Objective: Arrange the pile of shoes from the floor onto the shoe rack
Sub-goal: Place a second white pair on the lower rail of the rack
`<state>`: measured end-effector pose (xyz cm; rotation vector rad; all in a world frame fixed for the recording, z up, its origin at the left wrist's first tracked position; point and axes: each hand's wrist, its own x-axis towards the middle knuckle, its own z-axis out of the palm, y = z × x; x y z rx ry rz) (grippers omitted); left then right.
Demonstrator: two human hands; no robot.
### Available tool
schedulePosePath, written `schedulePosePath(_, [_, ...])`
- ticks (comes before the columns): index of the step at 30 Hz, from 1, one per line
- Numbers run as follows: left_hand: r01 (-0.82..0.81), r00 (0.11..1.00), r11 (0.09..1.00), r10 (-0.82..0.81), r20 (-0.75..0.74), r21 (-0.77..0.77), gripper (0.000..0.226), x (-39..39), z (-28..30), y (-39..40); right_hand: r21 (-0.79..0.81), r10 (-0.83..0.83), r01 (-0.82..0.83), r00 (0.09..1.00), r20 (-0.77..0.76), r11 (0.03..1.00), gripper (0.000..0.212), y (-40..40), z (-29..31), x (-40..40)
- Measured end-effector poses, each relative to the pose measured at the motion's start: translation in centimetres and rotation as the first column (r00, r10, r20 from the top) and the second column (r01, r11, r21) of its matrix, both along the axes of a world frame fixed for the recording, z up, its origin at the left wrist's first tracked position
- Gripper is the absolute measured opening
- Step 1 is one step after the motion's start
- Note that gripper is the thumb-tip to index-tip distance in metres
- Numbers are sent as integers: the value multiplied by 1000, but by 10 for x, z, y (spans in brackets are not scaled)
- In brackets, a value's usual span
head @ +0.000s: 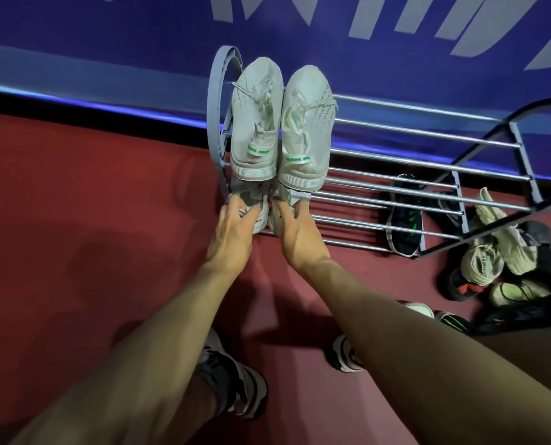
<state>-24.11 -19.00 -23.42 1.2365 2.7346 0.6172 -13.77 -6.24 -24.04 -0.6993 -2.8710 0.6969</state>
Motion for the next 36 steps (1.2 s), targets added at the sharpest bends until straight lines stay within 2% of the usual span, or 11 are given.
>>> schedulePosePath(3, [8, 1000, 1000, -8, 9, -12, 47, 1, -4, -3, 6, -101, 101, 995, -10, 995, 42, -4, -6, 0])
schedulePosePath(4, [12, 1000, 1000, -12, 12, -16, 45, 2, -3, -4, -102, -177, 180, 984, 31, 978, 30, -6, 8, 1])
schedulePosePath(5, [16, 1000, 1000, -16, 16, -17, 44, 4, -3, -5, -91, -224, 230, 972, 72, 969, 26, -7, 15, 2])
schedulePosePath(6, [20, 1000, 1000, -20, 22, -14, 45, 6, -2, -6, 16, -185, 184, 979, 86, 983, 35, -9, 10, 1])
schedulePosePath(8, [22, 999, 1000, -22, 45, 4, 48, 10, 1, -8, -58, -17, 25, 991, 130, 998, 63, -10, 10, 3])
schedulePosePath(10, [21, 998, 999, -23, 61, 25, 56, 14, 3, -10, -22, -20, 21, 998, 56, 1000, 77, -11, 23, 6])
schedulePosePath(16, [9, 1000, 998, -9, -6, 63, 62, 32, 20, -22, -93, -63, 73, 992, 108, 993, 62, -24, 43, 38])
schedulePosePath(20, [40, 999, 997, -40, 6, -68, 48, 42, 21, -33, -67, -134, 154, 960, 245, 986, 41, -30, 40, 47])
schedulePosePath(24, [36, 995, 963, -9, 100, -268, 56, 41, 8, -38, -70, -94, 137, 897, 431, 988, 42, -29, 29, 47])
schedulePosePath(27, [53, 986, 927, 9, 164, -371, 67, 34, 2, -33, -137, -62, 129, 912, 406, 982, 48, -27, 21, 45])
schedulePosePath(36, [-4, 975, 958, 67, 213, -286, 74, 23, -6, -15, -177, -98, 149, 959, 267, 973, 48, -18, 12, 26])
